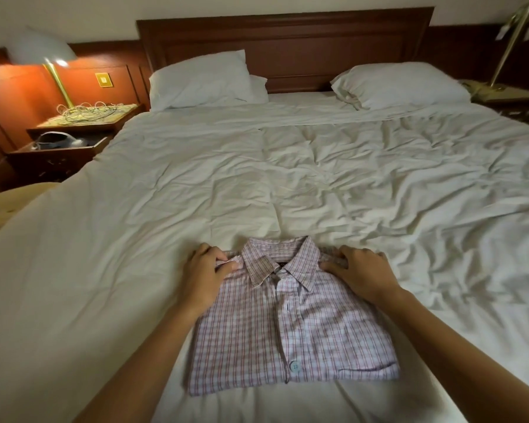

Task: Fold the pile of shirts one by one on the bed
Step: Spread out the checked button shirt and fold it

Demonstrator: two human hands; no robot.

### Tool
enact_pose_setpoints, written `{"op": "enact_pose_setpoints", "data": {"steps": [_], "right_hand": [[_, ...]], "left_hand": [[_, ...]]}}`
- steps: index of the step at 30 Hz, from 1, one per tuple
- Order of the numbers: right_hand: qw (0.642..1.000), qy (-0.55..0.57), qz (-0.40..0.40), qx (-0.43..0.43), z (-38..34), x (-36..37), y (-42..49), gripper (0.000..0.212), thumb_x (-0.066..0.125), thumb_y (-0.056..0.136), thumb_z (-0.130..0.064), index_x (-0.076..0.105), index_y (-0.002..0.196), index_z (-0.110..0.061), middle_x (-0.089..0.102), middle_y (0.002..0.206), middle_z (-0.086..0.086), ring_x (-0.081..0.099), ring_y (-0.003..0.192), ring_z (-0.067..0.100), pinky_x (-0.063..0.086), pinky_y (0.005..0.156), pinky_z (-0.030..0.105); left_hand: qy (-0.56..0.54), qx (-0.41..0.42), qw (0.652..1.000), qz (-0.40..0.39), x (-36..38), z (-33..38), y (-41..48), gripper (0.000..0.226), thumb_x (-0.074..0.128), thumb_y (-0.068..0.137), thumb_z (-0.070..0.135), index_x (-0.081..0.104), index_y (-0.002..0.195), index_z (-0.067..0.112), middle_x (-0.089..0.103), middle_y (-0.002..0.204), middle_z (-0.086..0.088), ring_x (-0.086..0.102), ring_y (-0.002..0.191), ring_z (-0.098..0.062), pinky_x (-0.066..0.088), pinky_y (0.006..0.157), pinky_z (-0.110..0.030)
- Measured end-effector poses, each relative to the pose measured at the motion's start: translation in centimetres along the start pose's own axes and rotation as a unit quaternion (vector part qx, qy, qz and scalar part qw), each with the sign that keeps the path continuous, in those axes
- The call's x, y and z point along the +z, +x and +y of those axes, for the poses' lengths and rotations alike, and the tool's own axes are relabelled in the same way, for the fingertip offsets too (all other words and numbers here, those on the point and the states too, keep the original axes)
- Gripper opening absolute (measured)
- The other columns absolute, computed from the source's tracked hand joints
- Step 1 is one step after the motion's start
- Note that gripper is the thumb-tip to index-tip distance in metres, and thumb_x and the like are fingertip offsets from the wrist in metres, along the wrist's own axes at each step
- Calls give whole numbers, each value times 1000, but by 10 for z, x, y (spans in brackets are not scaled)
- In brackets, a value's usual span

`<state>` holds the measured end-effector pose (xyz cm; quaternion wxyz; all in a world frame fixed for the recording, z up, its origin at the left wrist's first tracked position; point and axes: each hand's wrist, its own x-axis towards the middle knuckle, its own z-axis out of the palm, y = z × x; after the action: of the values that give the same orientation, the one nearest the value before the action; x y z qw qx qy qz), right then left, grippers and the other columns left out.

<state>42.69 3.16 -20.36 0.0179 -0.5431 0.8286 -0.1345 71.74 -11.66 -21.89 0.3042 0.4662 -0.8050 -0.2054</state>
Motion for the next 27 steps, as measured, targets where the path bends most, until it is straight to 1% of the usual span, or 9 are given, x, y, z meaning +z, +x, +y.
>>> {"op": "enact_pose_setpoints", "data": {"steps": [3, 7, 10, 14, 16, 19, 22, 25, 27], "right_hand": [[997, 76, 23, -14, 2, -7, 10, 50, 53, 87, -68, 48, 70, -21, 60, 69, -5, 61, 71, 21, 42, 63, 34], [992, 99, 68, -44, -2, -13, 22, 47, 53, 91, -61, 39, 65, -25, 52, 61, -9, 51, 57, 12, 29, 49, 27], [998, 41, -43, -12, -3, -2, 25, 39, 46, 97, -57, 49, 88, -19, 58, 94, 1, 57, 92, 25, 47, 77, 39], [989, 137, -27, -48, -11, -6, 28, 43, 30, 103, -49, 51, 131, -24, 53, 136, 3, 46, 125, 28, 37, 104, 41], [980, 187, -47, -47, -24, -6, 34, 64, 30, 94, -72, 58, 126, -24, 64, 124, -1, 58, 113, 22, 44, 96, 39], [987, 111, -111, -44, -36, 2, 45, 67, 35, 72, -93, 53, 75, -28, 62, 72, -8, 58, 68, 10, 41, 62, 32], [976, 152, -152, -39, -34, 2, 53, 54, 55, 70, -87, 51, 67, -33, 62, 60, -8, 58, 58, 3, 36, 54, 22], [954, 237, -174, -55, -38, -25, 51, 46, 64, 69, -79, 68, 72, -33, 72, 73, -18, 66, 69, -2, 46, 62, 20], [942, 284, -162, -70, -49, -63, 51, 48, 68, 71, -74, 74, 85, -28, 75, 84, -15, 70, 77, 3, 55, 70, 30]], "left_hand": [[-42, -1, 999, -3, -7, 0, 8, 16, 72, 90, 25, 60, 85, 17, 61, 72, 4, 57, 66, -14, 44, 64, -32], [-42, 7, 999, -11, -9, -2, 15, 15, 71, 92, 24, 59, 88, 15, 63, 77, 1, 59, 72, -17, 45, 67, -34], [11, -8, 997, -72, -3, -6, 18, 13, 66, 95, 26, 64, 96, 13, 64, 98, -6, 60, 96, -27, 48, 86, -42], [-57, -44, 993, -97, -8, 4, 32, 45, 41, 102, 52, 61, 122, 17, 62, 125, -6, 56, 118, -26, 44, 102, -41], [-46, -10, 987, -156, -4, 12, 39, 71, 30, 90, 79, 61, 125, 26, 66, 124, 3, 60, 111, -15, 48, 96, -37], [37, 25, 975, -217, 9, 17, 43, 86, 26, 73, 95, 61, 121, 33, 72, 96, 9, 63, 80, -3, 49, 68, -21], [58, 25, 972, -228, 10, 19, 44, 69, 41, 72, 89, 69, 102, 33, 65, 66, 13, 59, 58, 4, 45, 56, -19], [-12, -3, 973, -229, -17, 35, 45, 42, 64, 77, 75, 72, 88, 36, 71, 78, 16, 65, 71, 2, 52, 69, -25], [-59, -3, 974, -220, -53, 61, 49, 30, 64, 73, 76, 70, 90, 52, 71, 87, 28, 66, 80, 6, 51, 74, -19]]}}
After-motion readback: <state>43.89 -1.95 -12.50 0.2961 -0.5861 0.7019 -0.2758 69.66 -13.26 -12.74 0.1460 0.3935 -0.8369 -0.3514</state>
